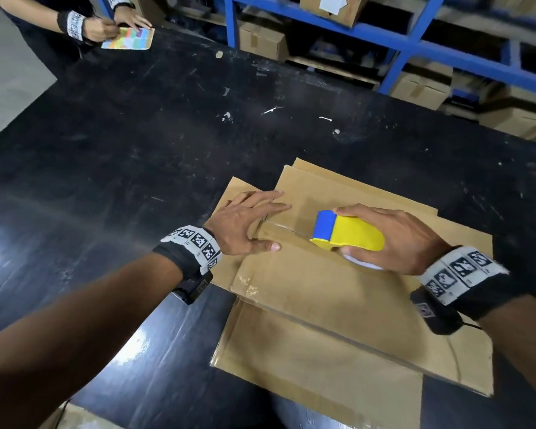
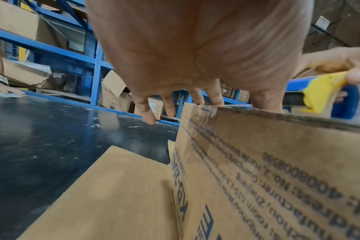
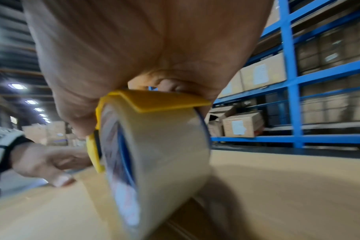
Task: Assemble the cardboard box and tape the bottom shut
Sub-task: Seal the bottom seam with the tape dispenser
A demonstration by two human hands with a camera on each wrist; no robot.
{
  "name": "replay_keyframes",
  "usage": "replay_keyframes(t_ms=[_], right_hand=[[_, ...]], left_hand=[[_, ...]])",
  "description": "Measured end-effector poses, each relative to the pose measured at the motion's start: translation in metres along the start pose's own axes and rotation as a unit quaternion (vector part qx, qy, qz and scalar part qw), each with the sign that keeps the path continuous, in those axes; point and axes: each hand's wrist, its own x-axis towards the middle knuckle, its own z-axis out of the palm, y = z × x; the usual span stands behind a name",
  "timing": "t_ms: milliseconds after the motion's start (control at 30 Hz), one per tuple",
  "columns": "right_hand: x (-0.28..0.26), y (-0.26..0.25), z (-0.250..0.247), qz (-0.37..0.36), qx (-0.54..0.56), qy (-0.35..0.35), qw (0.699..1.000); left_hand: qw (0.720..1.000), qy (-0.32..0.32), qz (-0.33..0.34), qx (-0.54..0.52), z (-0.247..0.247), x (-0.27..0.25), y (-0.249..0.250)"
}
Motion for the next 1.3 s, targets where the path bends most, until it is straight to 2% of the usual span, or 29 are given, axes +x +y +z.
replay_keyframes(t_ms=[200,433,500,567,700,833,1067,1300], right_hand=[[-0.086,0.064,-0.027,0.043,0.039,0.001,0.998],[-0.102,0.09,-0.018,0.033,0.043,0.008,0.999],[-0.102,0.093,-0.017,0.029,0.032,0.006,0.999],[-0.102,0.096,-0.015,0.026,0.026,0.007,0.999],[-0.098,0.101,-0.012,0.004,0.017,0.007,1.0],[-0.096,0.105,-0.011,-0.01,0.023,0.017,1.0],[-0.112,0.121,-0.02,-0.016,0.044,0.03,0.998],[-0.195,0.193,-0.055,0.017,0.043,0.043,0.998]], left_hand=[[1.0,-0.023,-0.021,0.003,-0.008,0.001,0.008],[0.994,-0.068,-0.063,0.063,-0.022,0.008,0.025],[0.988,-0.075,-0.085,0.105,-0.027,0.017,0.043],[0.985,-0.071,-0.079,0.138,-0.025,0.029,0.069],[0.991,-0.073,-0.013,0.115,0.007,0.056,0.133],[0.987,-0.097,-0.027,0.126,0.043,0.082,0.176],[0.98,-0.111,-0.075,0.15,0.051,0.085,0.184],[0.982,-0.091,-0.071,0.151,0.051,0.085,0.189]])
